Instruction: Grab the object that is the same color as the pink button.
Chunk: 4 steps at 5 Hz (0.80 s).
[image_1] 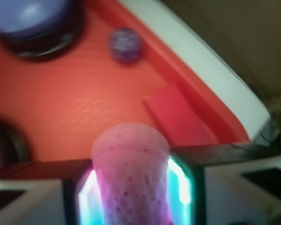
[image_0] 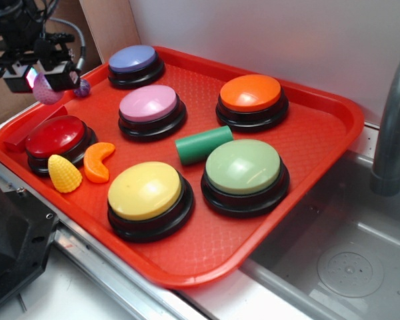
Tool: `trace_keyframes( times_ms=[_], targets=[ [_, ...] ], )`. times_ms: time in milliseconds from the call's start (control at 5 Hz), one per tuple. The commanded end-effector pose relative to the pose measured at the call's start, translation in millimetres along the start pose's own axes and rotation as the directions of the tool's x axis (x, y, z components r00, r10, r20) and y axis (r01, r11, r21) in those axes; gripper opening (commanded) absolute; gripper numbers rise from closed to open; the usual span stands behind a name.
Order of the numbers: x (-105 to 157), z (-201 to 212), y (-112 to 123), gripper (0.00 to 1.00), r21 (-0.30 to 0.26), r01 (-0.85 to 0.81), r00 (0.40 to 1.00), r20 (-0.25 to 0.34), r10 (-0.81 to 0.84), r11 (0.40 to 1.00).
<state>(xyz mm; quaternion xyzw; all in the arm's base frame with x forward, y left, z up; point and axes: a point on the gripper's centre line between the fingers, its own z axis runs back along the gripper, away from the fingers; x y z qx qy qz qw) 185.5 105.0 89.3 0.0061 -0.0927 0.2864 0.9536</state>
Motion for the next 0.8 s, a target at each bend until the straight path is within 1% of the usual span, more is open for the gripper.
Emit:
trace_keyframes(
  times_ms=[0,200,400,600],
  targets=[
    [-37.4,68.6,-57.5,0.00,-0.110,0.445,0.895,0.080,-0.438,0.889],
    [-56.4,83.5,-72.8,0.00,-0.136,0.569,0.822,0.053,-0.567,0.811],
    [-60.2,74.3,-72.2,0.00,-0.129,0.529,0.847,0.009,-0.532,0.839],
    [-50.8,76.6,-66.5,1.00,-0.132,0.534,0.833,-0.090,-0.547,0.835]
  ],
)
